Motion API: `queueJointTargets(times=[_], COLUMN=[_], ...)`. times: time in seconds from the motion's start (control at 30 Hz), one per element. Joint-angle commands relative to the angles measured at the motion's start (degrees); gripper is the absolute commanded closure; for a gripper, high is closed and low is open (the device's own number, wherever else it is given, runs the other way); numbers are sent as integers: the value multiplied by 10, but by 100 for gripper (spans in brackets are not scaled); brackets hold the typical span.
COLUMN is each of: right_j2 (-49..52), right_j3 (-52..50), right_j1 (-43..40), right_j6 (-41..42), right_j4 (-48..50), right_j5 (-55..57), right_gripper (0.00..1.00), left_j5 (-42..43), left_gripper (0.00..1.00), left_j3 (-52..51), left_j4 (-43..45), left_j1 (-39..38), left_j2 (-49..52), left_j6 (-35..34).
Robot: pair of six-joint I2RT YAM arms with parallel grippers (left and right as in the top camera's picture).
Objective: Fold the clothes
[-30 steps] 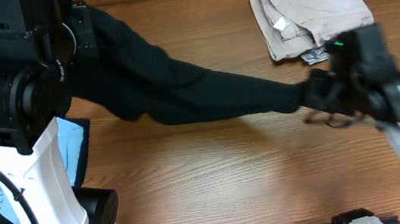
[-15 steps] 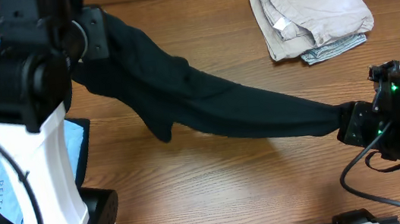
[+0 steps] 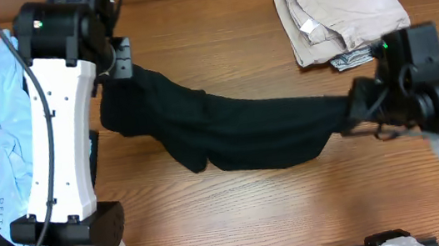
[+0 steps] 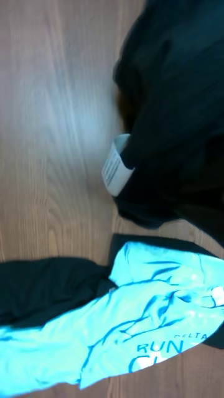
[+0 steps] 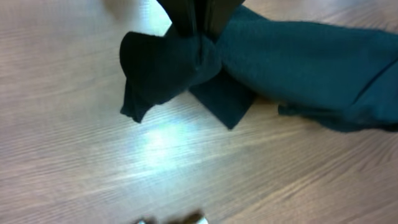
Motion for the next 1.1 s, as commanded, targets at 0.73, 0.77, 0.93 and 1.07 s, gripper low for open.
queueJointTargets(times=[0.73, 0.77, 0.93, 1.07], right_j2=[128, 128, 128, 128], right_j3=[1, 1, 1, 1], right_j1=[-2, -2, -2, -2], right_j6=[-30, -30, -30, -30], right_j4=[109, 108, 108, 105], right_j5=[-5, -5, -5, -5], right_gripper=[96, 96, 96, 96], left_j5=[190, 178, 126, 53], left_gripper=[0, 0, 0, 0], left_j3=[-146, -179, -391, -558], left_j4=[-25, -17, 114, 227], left_j1=[-89, -110, -226, -303], left_j2=[-44, -54, -127, -189], left_j6=[29, 12, -80, -156])
